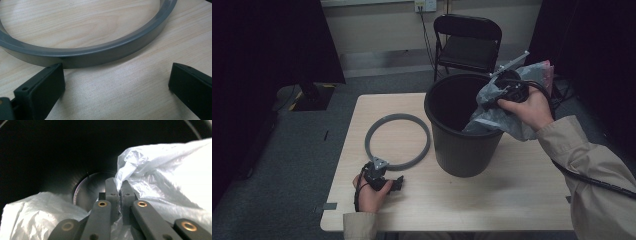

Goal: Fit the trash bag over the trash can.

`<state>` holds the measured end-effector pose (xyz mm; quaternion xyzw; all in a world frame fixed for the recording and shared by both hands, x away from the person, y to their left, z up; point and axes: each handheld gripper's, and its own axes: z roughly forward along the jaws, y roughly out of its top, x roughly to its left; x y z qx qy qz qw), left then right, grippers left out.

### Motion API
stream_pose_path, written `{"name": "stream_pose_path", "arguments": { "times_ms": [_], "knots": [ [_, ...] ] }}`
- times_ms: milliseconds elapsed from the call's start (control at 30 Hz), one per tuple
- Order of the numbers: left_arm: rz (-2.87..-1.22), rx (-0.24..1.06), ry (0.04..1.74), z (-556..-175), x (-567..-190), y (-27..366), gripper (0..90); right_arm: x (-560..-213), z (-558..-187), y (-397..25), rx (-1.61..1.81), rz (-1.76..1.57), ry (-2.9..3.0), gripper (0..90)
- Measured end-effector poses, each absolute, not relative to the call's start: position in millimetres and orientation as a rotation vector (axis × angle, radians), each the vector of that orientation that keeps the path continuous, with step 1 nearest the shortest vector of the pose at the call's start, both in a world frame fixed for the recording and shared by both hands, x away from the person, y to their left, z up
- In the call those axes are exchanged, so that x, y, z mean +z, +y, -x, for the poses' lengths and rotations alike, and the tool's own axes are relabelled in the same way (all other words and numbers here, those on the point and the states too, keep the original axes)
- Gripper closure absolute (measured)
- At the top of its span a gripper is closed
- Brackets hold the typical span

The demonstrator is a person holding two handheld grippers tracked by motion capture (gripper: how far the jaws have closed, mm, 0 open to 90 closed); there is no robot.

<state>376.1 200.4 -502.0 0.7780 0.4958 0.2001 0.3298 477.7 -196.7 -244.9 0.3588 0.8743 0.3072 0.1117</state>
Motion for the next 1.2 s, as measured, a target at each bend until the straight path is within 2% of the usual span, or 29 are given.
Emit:
{"name": "stream_pose_path", "arguments": {
  "times_ms": [100, 167, 233, 267, 300, 367, 400, 467, 600, 833, 867, 900, 933, 967, 1000, 1033, 1067, 1200],
  "knots": [
    [-2.038, 0.523, 1.295, -376, -502, 201, 0.0, -247, -477, -200, 0.898, -1.060, 2.567, 86.4],
    [-2.038, 0.524, 1.295, -376, -502, 201, 0.0, -245, -475, -201, 0.938, -1.067, 2.579, 73.4],
    [-2.040, 0.524, 1.294, -376, -502, 201, 0.0, -241, -473, -203, 0.945, -1.060, 2.556, 66.3],
    [-2.040, 0.524, 1.294, -376, -502, 201, 0.0, -238, -472, -204, 0.954, -1.059, 2.545, 58.3],
    [-2.038, 0.524, 1.295, -376, -502, 201, 0.0, -238, -472, -204, 0.954, -1.059, 2.545, 58.3],
    [-2.038, 0.524, 1.295, -376, -502, 201, 0.0, -225, -468, -212, 0.962, -1.075, 2.470, 45.8],
    [-2.038, 0.524, 1.295, -376, -502, 201, 0.0, -225, -468, -212, 0.962, -1.075, 2.470, 45.8],
    [-2.038, 0.524, 1.296, -376, -502, 200, 0.0, -218, -466, -217, 0.941, -1.096, 2.403, 37.6],
    [-2.038, 0.524, 1.296, -376, -502, 200, 0.0, -215, -472, -235, 0.884, -1.198, 2.280, 31.2],
    [-2.037, 0.524, 1.296, -376, -502, 200, 0.0, -241, -485, -249, 0.840, -1.294, 2.284, 31.6],
    [-2.038, 0.524, 1.296, -376, -502, 200, 0.0, -247, -488, -251, 0.859, -1.323, 2.301, 36.8],
    [-2.038, 0.524, 1.296, -376, -502, 200, 0.0, -247, -488, -251, 0.859, -1.323, 2.301, 36.8],
    [-2.038, 0.525, 1.296, -376, -502, 200, 0.0, -251, -490, -251, 0.876, -1.340, 2.309, 43.9],
    [-2.038, 0.525, 1.296, -376, -502, 200, 0.0, -251, -490, -251, 0.876, -1.340, 2.309, 43.9],
    [-2.037, 0.524, 1.296, -376, -502, 200, 0.0, -250, -490, -251, 0.884, -1.345, 2.319, 51.5],
    [-2.037, 0.524, 1.296, -376, -502, 200, 0.0, -250, -490, -251, 0.884, -1.345, 2.319, 51.5],
    [-2.038, 0.524, 1.296, -376, -502, 200, 0.0, -248, -489, -250, 0.882, -1.341, 2.324, 56.9],
    [-2.037, 0.524, 1.296, -376, -502, 200, 0.0, -242, -487, -251, 0.887, -1.336, 2.297, 60.4]
  ]
}}
